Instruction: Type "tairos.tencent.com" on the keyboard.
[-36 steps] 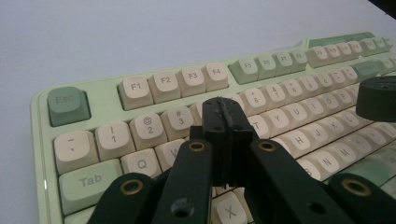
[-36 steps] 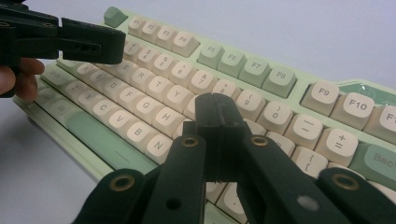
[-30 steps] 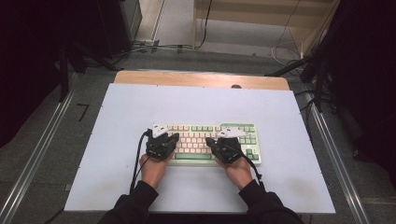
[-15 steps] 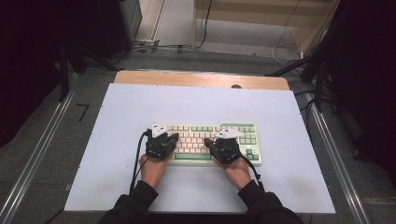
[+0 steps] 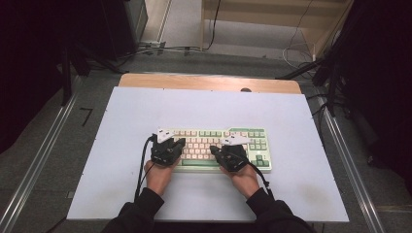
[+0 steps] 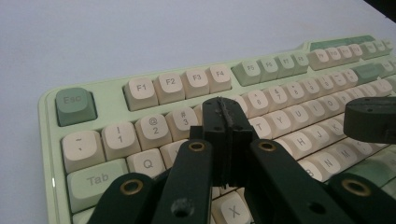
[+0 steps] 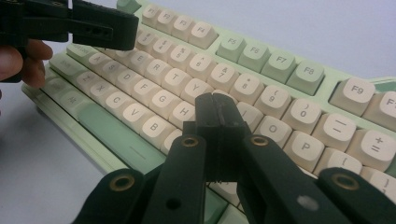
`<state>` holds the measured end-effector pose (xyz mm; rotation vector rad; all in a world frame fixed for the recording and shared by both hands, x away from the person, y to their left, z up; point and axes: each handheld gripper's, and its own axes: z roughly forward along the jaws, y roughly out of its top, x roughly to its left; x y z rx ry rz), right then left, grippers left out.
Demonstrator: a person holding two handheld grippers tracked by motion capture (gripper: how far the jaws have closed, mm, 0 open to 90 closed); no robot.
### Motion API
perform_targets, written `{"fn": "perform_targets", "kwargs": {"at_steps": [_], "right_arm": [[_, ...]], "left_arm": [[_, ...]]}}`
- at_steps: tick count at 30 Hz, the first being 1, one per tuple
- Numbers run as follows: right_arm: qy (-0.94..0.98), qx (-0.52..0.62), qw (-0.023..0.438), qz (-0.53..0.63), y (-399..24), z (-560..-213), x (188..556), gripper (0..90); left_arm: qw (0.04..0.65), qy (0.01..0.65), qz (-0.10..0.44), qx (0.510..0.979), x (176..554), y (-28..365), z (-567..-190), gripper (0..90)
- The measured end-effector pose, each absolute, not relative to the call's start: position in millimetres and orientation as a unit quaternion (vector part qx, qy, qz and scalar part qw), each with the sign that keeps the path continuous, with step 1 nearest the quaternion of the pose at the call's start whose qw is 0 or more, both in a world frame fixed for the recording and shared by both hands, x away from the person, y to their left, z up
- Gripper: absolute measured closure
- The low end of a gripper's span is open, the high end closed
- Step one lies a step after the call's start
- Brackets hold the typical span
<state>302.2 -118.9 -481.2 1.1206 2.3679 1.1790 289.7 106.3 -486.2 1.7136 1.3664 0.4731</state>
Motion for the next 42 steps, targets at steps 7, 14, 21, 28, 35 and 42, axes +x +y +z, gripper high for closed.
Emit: {"fn": "perform_targets", "kwargs": {"at_steps": [7,14,21,28,35,42], "right_arm": [[0.818,0.386,0.131,0.406,-116,-483,301,87.6],[0.821,0.381,0.132,0.404,-112,-484,300,87.6],[0.824,0.377,0.13,0.402,-110,-485,299,87.6],[0.825,0.376,0.129,0.401,-108,-487,298,87.6],[0.827,0.374,0.128,0.399,-107,-487,297,87.6],[0.831,0.369,0.128,0.396,-105,-489,296,87.6]], "left_arm": [[0.434,0.55,0.191,0.688,290,107,-486,90.0],[0.434,0.55,0.19,0.688,290,107,-486,90.0],[0.434,0.549,0.191,0.689,290,107,-487,90.0],[0.434,0.55,0.19,0.688,290,107,-487,90.0],[0.433,0.549,0.19,0.689,290,107,-487,90.0],[0.434,0.549,0.19,0.689,290,107,-487,90.0]]}}
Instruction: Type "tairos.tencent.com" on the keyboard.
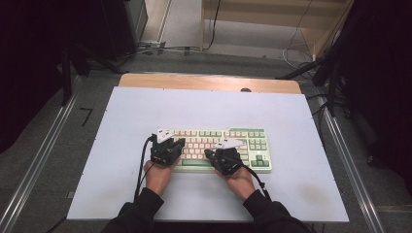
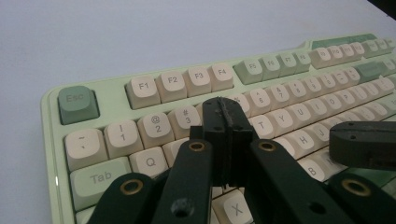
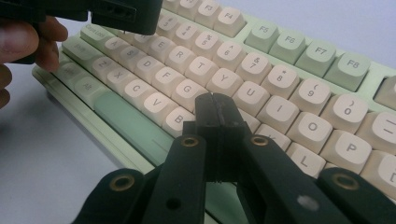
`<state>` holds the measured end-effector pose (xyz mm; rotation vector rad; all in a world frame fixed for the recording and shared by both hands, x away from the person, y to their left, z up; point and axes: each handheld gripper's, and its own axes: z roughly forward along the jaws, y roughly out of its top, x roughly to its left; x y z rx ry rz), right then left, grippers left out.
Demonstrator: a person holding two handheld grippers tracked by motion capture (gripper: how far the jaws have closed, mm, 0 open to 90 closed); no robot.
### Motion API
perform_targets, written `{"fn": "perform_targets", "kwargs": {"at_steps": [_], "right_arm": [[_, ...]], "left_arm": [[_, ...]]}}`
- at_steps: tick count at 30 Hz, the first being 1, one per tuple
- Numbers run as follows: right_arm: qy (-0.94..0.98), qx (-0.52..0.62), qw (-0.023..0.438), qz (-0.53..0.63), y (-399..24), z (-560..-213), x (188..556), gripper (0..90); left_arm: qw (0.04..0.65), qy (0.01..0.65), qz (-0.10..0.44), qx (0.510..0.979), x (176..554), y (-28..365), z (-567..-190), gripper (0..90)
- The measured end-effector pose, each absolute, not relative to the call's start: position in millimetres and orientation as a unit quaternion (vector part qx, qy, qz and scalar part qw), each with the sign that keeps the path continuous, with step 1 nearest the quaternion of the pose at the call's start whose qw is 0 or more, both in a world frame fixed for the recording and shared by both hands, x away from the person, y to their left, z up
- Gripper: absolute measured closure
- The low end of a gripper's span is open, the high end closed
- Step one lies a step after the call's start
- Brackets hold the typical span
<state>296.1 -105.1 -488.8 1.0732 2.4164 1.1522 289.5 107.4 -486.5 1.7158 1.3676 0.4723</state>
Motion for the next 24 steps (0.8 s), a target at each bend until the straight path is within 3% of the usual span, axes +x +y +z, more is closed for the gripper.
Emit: {"fn": "perform_targets", "kwargs": {"at_steps": [24], "right_arm": [[0.813,0.386,0.138,0.413,-117,-477,301,87.6]], "left_arm": [[0.434,0.545,0.186,0.692,288,107,-486,90.0]]}}
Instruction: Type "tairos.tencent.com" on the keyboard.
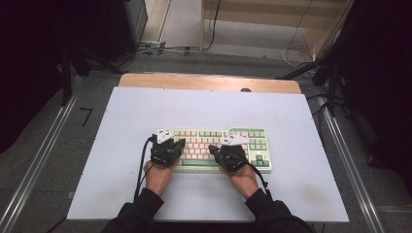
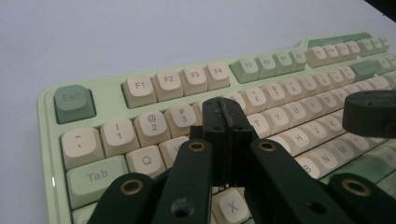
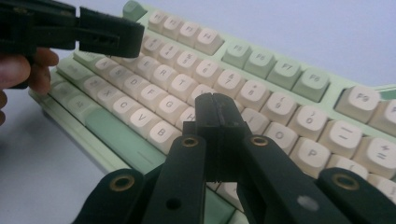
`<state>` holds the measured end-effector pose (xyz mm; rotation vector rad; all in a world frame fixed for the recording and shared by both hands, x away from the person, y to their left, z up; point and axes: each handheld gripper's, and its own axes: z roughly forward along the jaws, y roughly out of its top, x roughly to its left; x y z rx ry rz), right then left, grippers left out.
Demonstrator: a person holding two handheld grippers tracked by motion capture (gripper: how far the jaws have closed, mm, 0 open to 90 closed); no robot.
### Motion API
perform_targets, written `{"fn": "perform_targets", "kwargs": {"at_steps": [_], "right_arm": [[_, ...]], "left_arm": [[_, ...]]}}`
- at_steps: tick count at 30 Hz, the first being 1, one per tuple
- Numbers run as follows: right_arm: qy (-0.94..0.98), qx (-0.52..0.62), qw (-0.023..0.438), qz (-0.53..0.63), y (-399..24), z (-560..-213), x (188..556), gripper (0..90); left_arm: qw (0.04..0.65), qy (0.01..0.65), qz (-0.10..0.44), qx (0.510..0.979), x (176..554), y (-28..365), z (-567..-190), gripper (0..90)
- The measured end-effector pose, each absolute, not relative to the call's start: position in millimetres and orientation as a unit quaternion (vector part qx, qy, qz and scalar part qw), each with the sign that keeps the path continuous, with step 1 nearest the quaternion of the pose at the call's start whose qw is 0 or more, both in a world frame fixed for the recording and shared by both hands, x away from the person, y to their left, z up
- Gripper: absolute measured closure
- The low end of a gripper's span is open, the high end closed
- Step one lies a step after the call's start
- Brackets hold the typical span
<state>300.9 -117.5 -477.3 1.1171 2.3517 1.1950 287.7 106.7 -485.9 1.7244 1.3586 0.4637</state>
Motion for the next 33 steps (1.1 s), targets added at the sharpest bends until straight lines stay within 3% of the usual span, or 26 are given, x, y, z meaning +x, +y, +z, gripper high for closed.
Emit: {"fn": "perform_targets", "kwargs": {"at_steps": [33], "right_arm": [[0.807,0.396,0.141,0.415,-122,-476,305,87.6]], "left_arm": [[0.431,0.534,0.172,0.707,275,102,-488,90.0]]}}
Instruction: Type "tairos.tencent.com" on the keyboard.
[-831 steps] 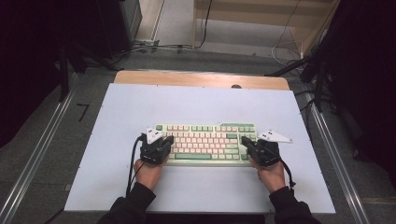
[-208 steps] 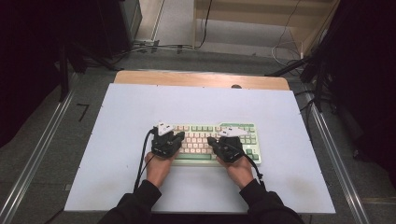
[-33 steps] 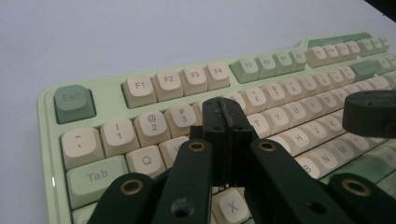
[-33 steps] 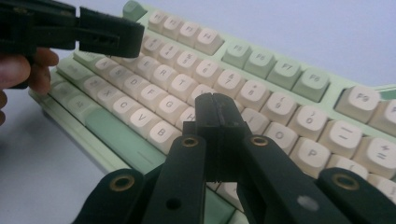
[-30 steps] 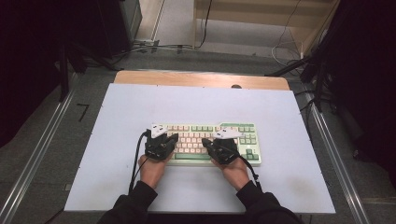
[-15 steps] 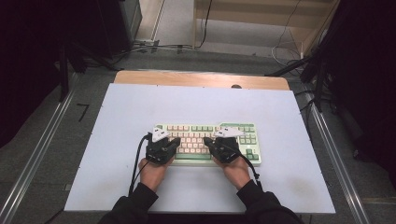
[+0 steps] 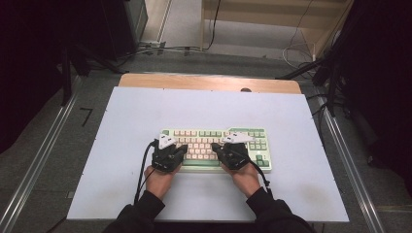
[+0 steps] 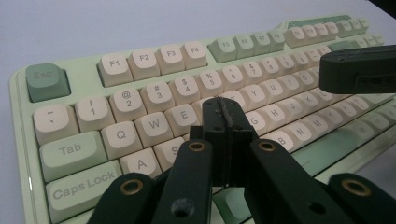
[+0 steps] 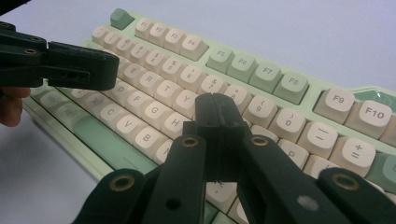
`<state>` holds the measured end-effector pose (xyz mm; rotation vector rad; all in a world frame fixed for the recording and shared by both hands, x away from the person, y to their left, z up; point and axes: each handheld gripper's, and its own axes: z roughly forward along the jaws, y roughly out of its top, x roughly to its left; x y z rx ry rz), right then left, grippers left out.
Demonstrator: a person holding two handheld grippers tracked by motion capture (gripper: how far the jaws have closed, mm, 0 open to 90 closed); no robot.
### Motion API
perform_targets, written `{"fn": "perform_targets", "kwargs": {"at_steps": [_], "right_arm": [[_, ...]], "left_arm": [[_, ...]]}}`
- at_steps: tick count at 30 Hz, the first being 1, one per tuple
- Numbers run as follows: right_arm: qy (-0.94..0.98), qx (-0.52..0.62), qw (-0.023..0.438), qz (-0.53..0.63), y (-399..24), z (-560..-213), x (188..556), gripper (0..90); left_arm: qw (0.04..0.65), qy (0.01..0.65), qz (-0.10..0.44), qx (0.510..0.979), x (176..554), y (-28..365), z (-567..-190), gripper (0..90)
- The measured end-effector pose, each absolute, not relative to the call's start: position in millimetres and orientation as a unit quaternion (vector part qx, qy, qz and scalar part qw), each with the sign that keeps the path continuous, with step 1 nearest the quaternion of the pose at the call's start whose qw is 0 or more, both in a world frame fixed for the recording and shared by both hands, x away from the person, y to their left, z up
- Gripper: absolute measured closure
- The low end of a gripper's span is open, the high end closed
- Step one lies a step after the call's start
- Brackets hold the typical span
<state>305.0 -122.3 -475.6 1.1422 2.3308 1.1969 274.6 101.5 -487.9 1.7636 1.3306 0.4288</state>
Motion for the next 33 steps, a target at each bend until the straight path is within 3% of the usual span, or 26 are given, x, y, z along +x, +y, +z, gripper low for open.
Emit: {"fn": "perform_targets", "kwargs": {"at_steps": [33], "right_arm": [[0.809,0.392,0.141,0.414,-122.1,-475.9,304.3,87.6]], "left_arm": [[0.43,0.53,0.168,0.712,269.2,101.3,-488.2,90.0]]}}
